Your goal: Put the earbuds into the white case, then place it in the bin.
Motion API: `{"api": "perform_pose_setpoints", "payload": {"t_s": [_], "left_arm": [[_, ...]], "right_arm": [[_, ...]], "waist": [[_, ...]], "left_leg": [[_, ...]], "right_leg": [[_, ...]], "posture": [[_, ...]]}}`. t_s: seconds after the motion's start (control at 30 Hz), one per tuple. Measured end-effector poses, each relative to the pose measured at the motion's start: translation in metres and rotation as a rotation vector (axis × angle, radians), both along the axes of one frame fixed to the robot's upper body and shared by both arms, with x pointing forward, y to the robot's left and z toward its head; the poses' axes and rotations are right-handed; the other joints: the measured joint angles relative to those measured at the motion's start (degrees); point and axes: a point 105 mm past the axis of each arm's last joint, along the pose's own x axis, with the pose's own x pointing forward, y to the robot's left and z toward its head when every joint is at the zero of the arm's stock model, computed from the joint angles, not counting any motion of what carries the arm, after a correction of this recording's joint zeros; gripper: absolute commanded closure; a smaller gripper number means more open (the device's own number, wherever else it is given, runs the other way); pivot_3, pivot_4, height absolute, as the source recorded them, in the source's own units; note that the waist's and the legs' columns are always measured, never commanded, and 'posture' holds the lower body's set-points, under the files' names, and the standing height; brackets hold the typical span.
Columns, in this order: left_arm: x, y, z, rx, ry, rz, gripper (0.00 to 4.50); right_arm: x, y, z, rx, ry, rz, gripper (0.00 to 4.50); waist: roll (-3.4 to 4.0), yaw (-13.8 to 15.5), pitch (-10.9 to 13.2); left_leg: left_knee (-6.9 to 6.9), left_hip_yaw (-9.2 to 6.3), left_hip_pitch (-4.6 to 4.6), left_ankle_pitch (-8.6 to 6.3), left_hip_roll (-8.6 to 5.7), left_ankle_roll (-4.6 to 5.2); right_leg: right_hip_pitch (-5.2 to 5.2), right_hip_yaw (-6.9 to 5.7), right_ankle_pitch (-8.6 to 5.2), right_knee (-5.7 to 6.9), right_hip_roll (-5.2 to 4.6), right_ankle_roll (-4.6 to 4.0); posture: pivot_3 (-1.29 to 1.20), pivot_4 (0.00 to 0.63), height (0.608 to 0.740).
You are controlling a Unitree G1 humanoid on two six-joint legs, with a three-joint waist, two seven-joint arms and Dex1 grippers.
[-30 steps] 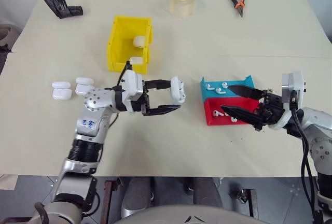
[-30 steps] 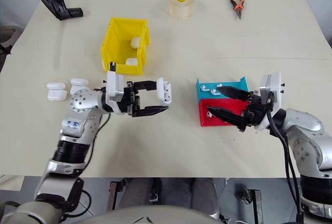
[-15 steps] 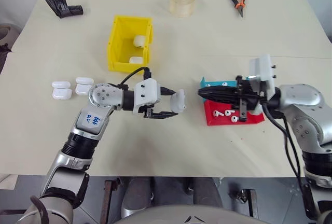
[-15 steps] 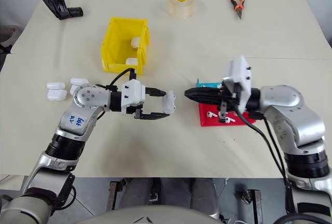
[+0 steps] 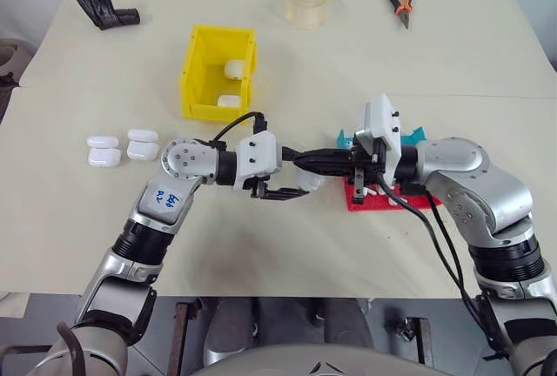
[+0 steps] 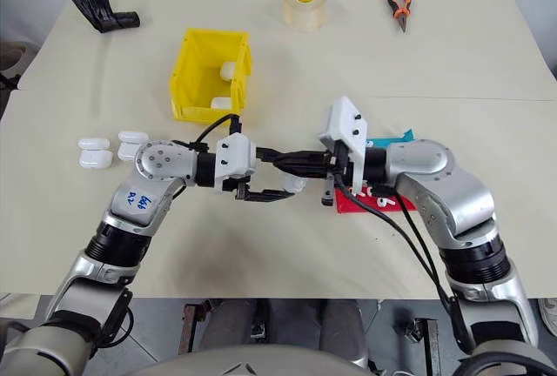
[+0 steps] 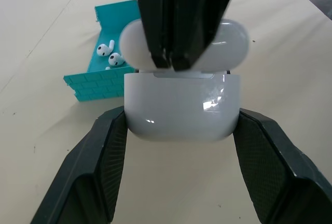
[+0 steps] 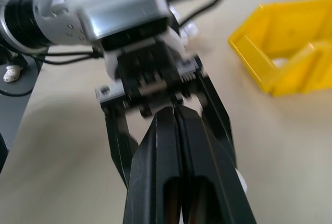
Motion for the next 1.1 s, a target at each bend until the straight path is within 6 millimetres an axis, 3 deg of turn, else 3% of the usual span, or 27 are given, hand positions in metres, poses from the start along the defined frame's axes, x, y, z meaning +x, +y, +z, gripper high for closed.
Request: {"api": "perform_pose_setpoints", "payload": {"t_s": [0.17, 0.27, 0.37, 0.5, 0.7, 0.73, 0.9, 1.0, 1.1], "left_arm": [[0.004, 0.007, 0.011, -0.098, 0.012, 0.057, 1.77], [0.004, 0.010, 0.018, -0.171, 0.007, 0.084, 1.77], [0.005, 0.017, 0.020, -0.214, 0.013, 0.142, 1.77], [0.017, 0.040, 0.022, -0.303, 0.031, 0.327, 1.77], [0.034, 0.084, 0.035, -0.503, 0.031, 0.729, 1.77], [0.037, 0.090, 0.036, -0.520, 0.030, 0.773, 1.77], [0.052, 0.111, 0.056, -0.547, -0.093, 0.917, 1.77], [0.073, 0.114, 0.067, -0.522, -0.150, 0.952, 1.77], [0.100, 0.111, 0.065, -0.491, -0.113, 0.979, 1.77]], "right_arm": [[0.003, -0.039, -0.013, 0.001, 0.037, -0.106, 4.45], [0.001, -0.050, -0.020, 0.045, 0.043, -0.140, 4.45], [0.001, -0.065, -0.012, 0.113, -0.020, -0.193, 3.60], [-0.006, -0.077, -0.008, 0.179, -0.096, -0.218, 2.27], [-0.013, -0.086, -0.010, 0.210, -0.154, -0.263, 0.17], [-0.013, -0.087, -0.010, 0.210, -0.159, -0.266, 0.01], [-0.014, -0.092, -0.009, 0.211, -0.186, -0.295, 0.01], [-0.012, -0.093, -0.009, 0.211, -0.186, -0.301, 0.01], [-0.010, -0.092, -0.007, 0.210, -0.194, -0.302, 0.01]], "waist": [[-0.02, -0.09, 0.01], [-0.02, -0.10, 0.01], [-0.02, -0.09, 0.01], [-0.02, -0.10, 0.01], [-0.03, 0.00, 0.02], [-0.03, 0.00, 0.02], [-0.04, 0.11, 0.02], [-0.05, 0.16, 0.01], [-0.05, 0.06, 0.01]], "left_leg": [[-0.01, 0.01, 0.00, 0.00, 0.01, 0.00], [-0.01, 0.00, 0.01, 0.00, 0.01, 0.00], [-0.01, 0.01, 0.02, 0.00, 0.01, 0.00], [0.00, 0.01, 0.03, 0.00, 0.02, 0.00], [0.00, -0.03, 0.06, 0.00, 0.02, 0.00], [0.00, -0.02, 0.08, 0.00, 0.01, 0.00], [0.01, -0.01, 0.09, 0.00, 0.01, -0.01], [0.01, 0.02, 0.11, 0.01, -0.01, -0.01], [-0.01, 0.04, 0.11, 0.01, -0.02, -0.01]], "right_leg": [[-0.01, 0.00, 0.00, 0.00, 0.00, 0.00], [-0.01, 0.01, 0.00, 0.01, 0.00, 0.00], [0.00, 0.03, 0.00, 0.01, 0.00, 0.00], [0.00, 0.03, 0.00, 0.01, 0.00, 0.00], [0.04, 0.05, 0.00, 0.04, -0.01, 0.00], [0.05, 0.05, 0.00, 0.04, -0.01, 0.00], [0.06, 0.05, 0.00, 0.04, 0.00, 0.00], [0.08, 0.04, 0.00, 0.04, 0.00, 0.00], [0.07, 0.03, 0.00, 0.03, 0.01, 0.00]], "posture": [[0.00, 0.150, 0.740], [0.00, 0.150, 0.740], [0.00, 0.150, 0.740], [0.00, 0.150, 0.740], [0.00, 0.150, 0.740], [0.00, 0.150, 0.740], [0.00, 0.150, 0.740], [0.00, 0.150, 0.740], [0.00, 0.150, 0.740]]}}
